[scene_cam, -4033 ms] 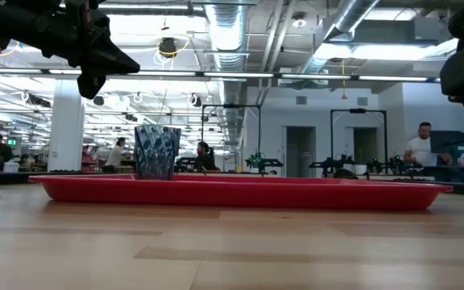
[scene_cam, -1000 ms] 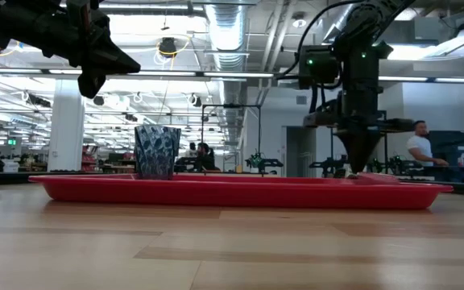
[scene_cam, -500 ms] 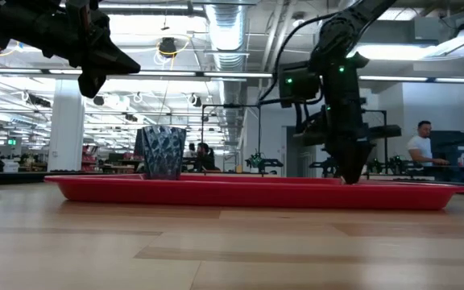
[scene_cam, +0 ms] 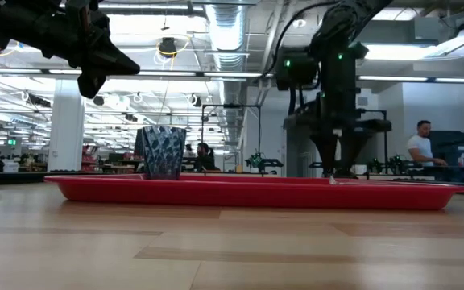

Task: Pick and place plate/cup/fork/spoon on tray
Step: Put the pink fork on the right side of the red tray

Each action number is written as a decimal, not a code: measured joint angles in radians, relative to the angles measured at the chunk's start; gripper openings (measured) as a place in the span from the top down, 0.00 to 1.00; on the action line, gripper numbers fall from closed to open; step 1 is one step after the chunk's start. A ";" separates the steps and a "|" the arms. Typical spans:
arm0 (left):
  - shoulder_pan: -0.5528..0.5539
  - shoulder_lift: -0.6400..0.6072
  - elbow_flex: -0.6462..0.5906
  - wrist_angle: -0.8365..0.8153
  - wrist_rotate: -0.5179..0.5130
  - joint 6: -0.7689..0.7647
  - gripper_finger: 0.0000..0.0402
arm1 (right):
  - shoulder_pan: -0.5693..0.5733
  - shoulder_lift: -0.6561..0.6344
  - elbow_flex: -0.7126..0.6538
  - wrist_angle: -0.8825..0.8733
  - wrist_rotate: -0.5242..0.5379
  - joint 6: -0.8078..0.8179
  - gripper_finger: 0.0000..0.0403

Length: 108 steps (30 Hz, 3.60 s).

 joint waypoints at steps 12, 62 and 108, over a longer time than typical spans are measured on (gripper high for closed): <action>0.000 0.000 0.000 -0.009 0.000 0.001 1.00 | -0.018 -0.100 -0.135 0.180 -0.036 0.035 0.75; 0.000 0.000 0.000 -0.013 -0.004 -0.067 1.00 | 0.157 -0.012 -0.140 0.118 -0.050 0.146 0.77; -0.001 -0.004 0.000 -0.149 -0.015 -0.064 1.00 | 0.212 0.272 0.204 -0.327 0.025 0.358 0.86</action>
